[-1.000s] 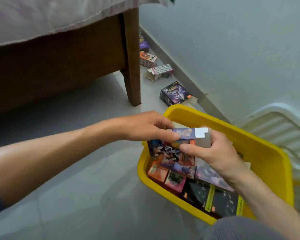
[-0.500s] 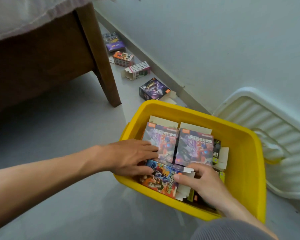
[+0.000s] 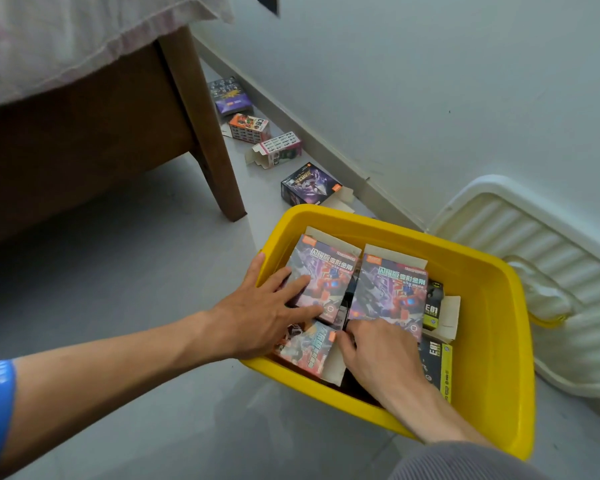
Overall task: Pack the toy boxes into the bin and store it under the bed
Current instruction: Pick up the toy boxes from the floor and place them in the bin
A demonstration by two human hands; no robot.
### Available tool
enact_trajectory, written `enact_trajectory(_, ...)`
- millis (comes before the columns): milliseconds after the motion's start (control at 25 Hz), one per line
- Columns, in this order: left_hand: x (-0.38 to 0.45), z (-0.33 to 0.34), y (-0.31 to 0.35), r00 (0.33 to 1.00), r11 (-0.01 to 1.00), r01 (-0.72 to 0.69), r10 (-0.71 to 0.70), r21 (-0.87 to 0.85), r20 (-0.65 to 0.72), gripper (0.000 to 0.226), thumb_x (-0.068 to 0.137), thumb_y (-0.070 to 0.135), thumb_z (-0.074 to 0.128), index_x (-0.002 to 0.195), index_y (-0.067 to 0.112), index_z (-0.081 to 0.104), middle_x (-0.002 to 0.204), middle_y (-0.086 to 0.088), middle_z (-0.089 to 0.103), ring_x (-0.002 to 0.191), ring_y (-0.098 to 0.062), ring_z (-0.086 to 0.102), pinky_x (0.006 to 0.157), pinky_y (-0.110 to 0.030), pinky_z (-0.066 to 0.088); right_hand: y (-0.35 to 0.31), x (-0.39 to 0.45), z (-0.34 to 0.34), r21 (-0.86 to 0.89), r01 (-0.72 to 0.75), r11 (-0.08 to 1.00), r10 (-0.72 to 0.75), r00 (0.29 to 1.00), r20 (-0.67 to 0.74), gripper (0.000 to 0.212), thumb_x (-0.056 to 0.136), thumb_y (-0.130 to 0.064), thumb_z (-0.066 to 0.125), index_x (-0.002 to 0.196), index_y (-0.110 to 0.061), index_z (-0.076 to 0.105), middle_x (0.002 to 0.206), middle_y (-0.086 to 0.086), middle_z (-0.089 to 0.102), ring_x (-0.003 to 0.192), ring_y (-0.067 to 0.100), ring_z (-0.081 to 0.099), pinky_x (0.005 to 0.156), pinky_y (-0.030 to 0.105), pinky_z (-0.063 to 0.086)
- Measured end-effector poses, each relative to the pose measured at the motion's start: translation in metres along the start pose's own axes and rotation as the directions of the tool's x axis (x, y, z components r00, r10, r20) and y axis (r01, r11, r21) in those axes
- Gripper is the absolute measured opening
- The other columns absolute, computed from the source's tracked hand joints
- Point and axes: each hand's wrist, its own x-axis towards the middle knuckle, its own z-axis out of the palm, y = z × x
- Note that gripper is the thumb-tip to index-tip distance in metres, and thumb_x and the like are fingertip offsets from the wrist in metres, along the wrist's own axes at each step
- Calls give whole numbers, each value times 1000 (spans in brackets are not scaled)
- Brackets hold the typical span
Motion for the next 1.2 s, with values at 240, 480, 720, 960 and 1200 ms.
enact_trajectory(240, 2, -10, -22, 994, 997, 56, -61, -49, -95, 62, 94, 41, 57, 149, 34, 29, 160, -7, 25, 147, -29, 22, 119, -50, 19, 23, 7, -17, 211, 121, 970, -62, 961, -269, 7, 87, -28, 67, 92, -27, 64, 83, -12, 67, 72, 11, 60, 57, 29, 40)
enact_trajectory(480, -11, -20, -37, 977, 969, 213, -209, -121, 48, 50, 100, 28, 51, 146, 34, 33, 138, -1, 50, 124, -21, 47, 79, -33, 52, 15, 46, -20, 177, 257, 950, -226, 958, -178, 22, 90, -28, 59, 110, -22, 64, 109, -5, 65, 96, 16, 52, 78, 29, 42)
enact_trajectory(720, -120, 5, -91, 825, 830, 545, -507, -117, 249, 59, 99, 21, 50, 152, 34, 28, 144, 2, 47, 130, -21, 45, 86, -32, 49, -64, 75, -37, 199, 612, 766, -627, 779, 18, 38, 93, -57, 45, 117, -32, 59, 117, -10, 65, 103, 14, 57, 83, 34, 49)
enact_trajectory(960, -212, 18, -112, 513, 619, 785, -674, 28, 532, 50, 97, 35, 53, 144, 34, 37, 135, 1, 57, 119, -23, 56, 100, -44, 43, -96, 70, -37, 6, 799, 601, -737, 551, 391, 30, 93, -47, 50, 119, -32, 52, 112, -1, 67, 103, 27, 61, 80, 37, 48)
enact_trajectory(1200, -153, -8, -105, 762, 747, 647, -625, -154, 169, 14, 94, 32, 44, 100, 24, 53, 107, -4, 66, 93, -27, 62, 67, -35, 41, -133, 68, -28, 111, 849, 516, -841, 479, 252, 11, 102, -32, 47, 106, -26, 55, 94, -3, 66, 85, 21, 60, 84, 36, 44)
